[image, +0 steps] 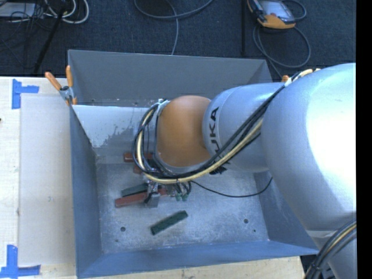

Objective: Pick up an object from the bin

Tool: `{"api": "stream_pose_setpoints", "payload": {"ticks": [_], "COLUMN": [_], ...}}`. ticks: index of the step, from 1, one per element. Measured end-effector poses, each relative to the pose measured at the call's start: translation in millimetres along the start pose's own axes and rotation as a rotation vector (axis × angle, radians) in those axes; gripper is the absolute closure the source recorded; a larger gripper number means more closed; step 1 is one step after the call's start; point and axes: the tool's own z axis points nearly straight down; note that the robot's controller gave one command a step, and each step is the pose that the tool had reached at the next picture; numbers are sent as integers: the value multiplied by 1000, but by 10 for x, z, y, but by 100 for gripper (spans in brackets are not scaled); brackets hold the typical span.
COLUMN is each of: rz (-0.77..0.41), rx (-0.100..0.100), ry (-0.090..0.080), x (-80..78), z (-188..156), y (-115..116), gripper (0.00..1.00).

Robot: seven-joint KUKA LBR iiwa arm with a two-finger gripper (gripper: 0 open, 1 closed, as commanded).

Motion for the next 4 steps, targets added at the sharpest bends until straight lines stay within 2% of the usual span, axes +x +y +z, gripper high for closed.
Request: {"api": "stream_pose_setpoints", "payload": {"ticks": [1,2,4], "rz": [0,1,1], "rx": [1,2,0], "ry": [6,13,-2], "x": [17,38,10], "z": [-36,-238,-667], "y": [-3,-6,0], "gripper": [100,100,100]}}
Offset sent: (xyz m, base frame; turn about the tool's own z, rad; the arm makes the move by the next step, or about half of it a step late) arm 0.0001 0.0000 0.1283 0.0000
